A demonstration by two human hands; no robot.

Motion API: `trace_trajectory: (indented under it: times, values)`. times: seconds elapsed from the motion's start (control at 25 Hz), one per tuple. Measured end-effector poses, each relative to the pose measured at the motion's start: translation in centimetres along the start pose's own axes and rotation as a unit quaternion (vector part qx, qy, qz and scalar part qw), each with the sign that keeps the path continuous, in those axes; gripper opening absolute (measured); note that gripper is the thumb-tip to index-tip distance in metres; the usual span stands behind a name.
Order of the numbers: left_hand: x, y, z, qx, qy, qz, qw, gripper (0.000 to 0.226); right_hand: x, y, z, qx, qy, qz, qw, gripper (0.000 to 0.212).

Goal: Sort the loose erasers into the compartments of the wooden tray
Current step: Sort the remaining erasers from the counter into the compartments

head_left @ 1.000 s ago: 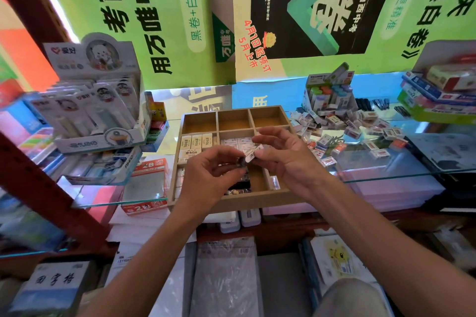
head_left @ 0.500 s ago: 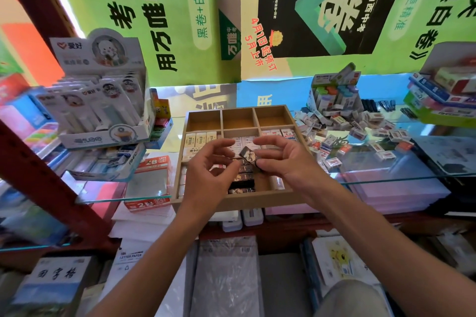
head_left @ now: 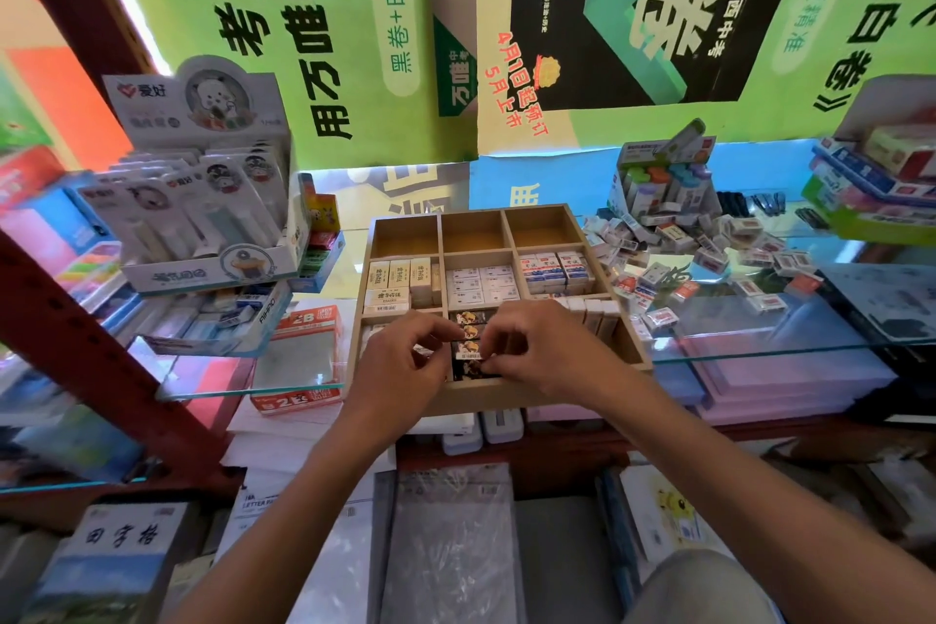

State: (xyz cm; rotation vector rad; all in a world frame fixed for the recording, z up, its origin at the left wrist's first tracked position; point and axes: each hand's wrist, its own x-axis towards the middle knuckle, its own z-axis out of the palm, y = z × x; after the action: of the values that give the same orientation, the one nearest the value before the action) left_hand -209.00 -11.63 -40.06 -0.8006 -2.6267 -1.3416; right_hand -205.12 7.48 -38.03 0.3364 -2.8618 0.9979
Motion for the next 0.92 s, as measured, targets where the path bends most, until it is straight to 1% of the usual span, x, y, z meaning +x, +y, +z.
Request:
trace_trajectory:
  times: [0.04, 0.12, 0.24, 0.44, 0.48, 0.56, 0.64, 0.68, 0.72, 0.76, 0.8, 0.88, 0.92]
  values:
    - [0.0, -0.1, 0.0, 0.004, 0.005, 0.003, 1.000, 0.027, 0.0, 0.2, 0.1, -0.007, 0.008, -0.011, 1.000, 0.008]
    - [-0.1, -0.3, 0.1, 0.012, 0.004, 0.021, 1.000, 0.025, 0.0, 0.6, 0.1, -0.009, 0.019, -0.015, 1.000, 0.012]
    - [-0.4, -0.5, 0.3, 0.017, -0.020, 0.050, 0.998, 0.023, -0.1, 0.6, 0.1, -0.015, 0.002, -0.036, 0.999, 0.014]
    - [-0.5, -1.2, 0.6, 0.104, -0.028, 0.107, 0.988, 0.016, 0.1, 0.9, 0.2, -0.079, -0.010, -0.083, 0.993, 0.015]
    - [-0.6, -1.1, 0.7, 0.116, -0.024, 0.111, 0.987, 0.017, -0.1, 0.9, 0.5, -0.091, 0.006, -0.090, 0.992, 0.015]
    - [-1.0, -1.0, 0.7, 0.118, -0.024, 0.116, 0.986, 0.028, -0.7, 1.2, 0.6, -0.085, 0.074, -0.079, 0.991, 0.014]
    - [-1.1, -1.3, 0.6, 0.131, -0.063, 0.134, 0.980, 0.040, -1.3, 2.3, -1.0, -0.048, 0.166, -0.010, 0.985, 0.015]
    - [-1.0, -1.5, 0.6, 0.144, -0.083, 0.144, 0.976, 0.043, -1.7, 3.2, -2.3, -0.051, 0.199, 0.029, 0.978, 0.014]
    - [-1.0, -1.6, 0.6, 0.151, -0.094, 0.144, 0.973, 0.046, -2.2, 4.4, -3.6, -0.079, 0.214, 0.063, 0.972, 0.015]
    - [-1.1, -1.6, 0.6, 0.149, -0.094, 0.134, 0.975, 0.048, -2.7, 5.6, -4.9, -0.119, 0.204, 0.089, 0.968, 0.017]
    - [-1.1, -1.5, 0.7, 0.142, -0.085, 0.118, 0.979, 0.051, -3.1, 6.6, -6.1, -0.154, 0.170, 0.107, 0.967, 0.022]
    - [-1.0, -0.9, 1.1, 0.130, -0.048, 0.097, 0.986, 0.051, -3.3, 7.6, -7.7, -0.186, 0.060, 0.135, 0.971, 0.038]
    - [-0.9, -0.5, 1.4, 0.128, -0.024, 0.097, 0.987, 0.046, -3.1, 7.7, -7.9, -0.188, 0.018, 0.141, 0.972, 0.041]
